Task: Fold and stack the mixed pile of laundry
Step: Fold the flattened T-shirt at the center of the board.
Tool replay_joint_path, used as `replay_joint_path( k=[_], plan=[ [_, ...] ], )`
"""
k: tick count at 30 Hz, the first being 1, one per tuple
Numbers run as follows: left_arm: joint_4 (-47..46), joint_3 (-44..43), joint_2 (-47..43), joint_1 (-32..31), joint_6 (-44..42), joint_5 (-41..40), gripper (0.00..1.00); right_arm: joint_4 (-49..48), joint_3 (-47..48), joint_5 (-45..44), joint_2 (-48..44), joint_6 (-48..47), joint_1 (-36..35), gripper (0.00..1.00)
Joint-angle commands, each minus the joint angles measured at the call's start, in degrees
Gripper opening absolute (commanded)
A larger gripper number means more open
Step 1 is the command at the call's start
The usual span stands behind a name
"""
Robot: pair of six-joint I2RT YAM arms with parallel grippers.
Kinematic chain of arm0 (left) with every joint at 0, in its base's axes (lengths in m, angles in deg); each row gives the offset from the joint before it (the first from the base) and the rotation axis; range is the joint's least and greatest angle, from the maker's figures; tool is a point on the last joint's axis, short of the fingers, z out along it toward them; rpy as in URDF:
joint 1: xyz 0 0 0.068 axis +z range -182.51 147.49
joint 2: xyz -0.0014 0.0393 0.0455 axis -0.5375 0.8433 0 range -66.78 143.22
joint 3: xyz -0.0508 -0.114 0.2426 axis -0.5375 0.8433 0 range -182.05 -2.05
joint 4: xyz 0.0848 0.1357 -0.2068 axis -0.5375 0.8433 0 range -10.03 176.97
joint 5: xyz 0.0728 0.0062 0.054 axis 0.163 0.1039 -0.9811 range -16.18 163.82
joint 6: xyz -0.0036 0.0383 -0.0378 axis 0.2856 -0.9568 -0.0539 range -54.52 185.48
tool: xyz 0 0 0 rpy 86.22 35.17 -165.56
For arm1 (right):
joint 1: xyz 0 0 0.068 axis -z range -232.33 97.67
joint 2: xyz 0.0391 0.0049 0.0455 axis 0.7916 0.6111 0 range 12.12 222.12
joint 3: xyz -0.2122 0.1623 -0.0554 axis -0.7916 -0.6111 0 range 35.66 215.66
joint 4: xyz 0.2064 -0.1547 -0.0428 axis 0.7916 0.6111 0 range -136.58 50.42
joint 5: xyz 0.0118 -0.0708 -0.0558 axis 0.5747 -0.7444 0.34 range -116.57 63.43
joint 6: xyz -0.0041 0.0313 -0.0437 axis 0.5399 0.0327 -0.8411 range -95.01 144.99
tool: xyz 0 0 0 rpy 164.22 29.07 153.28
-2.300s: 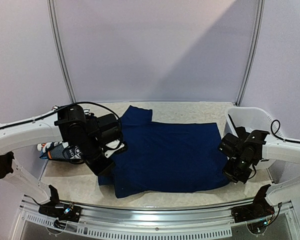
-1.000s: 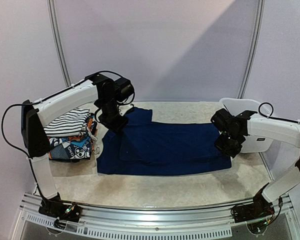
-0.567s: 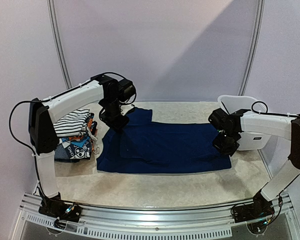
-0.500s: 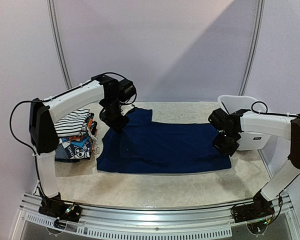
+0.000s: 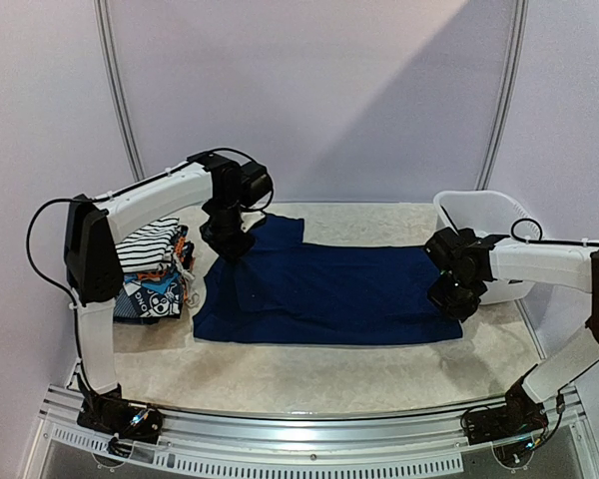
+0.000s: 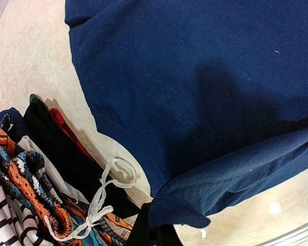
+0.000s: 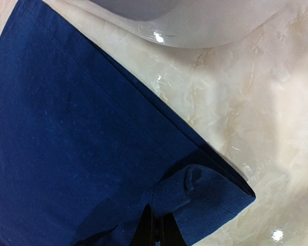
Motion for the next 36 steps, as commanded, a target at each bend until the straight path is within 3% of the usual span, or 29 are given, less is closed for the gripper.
replay_joint_path(
  k=[1, 23, 25, 29, 31, 34, 35, 36],
  plan=[
    [-0.50, 1.23, 1.26, 1.33, 1.11, -2.02, 0.00, -3.01, -2.68, -3.75, -1.61, 4.55, 1.49, 0.00],
    [-4.56, 5.67, -0.22, 2.58, 6.90, 0.13, 0.00, -11.80, -8.05, -6.58, -6.00, 10.69, 1.58, 0.00],
    [-5.38, 5.08, 0.56, 2.58, 7.54, 1.33, 0.01, -9.02, -6.26, -5.98, -4.55, 10.69, 1.59, 0.12],
    [-6.18, 2.16, 2.47, 3.23, 12.41, 4.84, 0.23, -8.36, -4.47, -3.90, -3.29, 9.75, 1.57, 0.49],
    [-6.61, 0.94, 1.90, 3.27, 14.98, 4.72, 0.40, -7.13, -2.54, -3.50, -3.36, 8.24, 1.58, 0.57],
    [-6.79, -0.08, 0.17, 3.20, 17.61, 4.16, 0.75, -3.66, 0.94, -2.84, -3.04, 6.49, 1.58, 0.68],
    [-6.68, 0.03, -0.40, 3.20, 18.30, 4.31, 0.92, -2.60, 1.85, -2.33, -2.89, 5.59, 1.57, 0.71],
    [-6.66, 0.37, -0.99, 3.20, 18.85, 4.35, 0.98, -1.65, 2.62, -1.61, -2.55, 5.02, 1.57, 0.74]
  ],
)
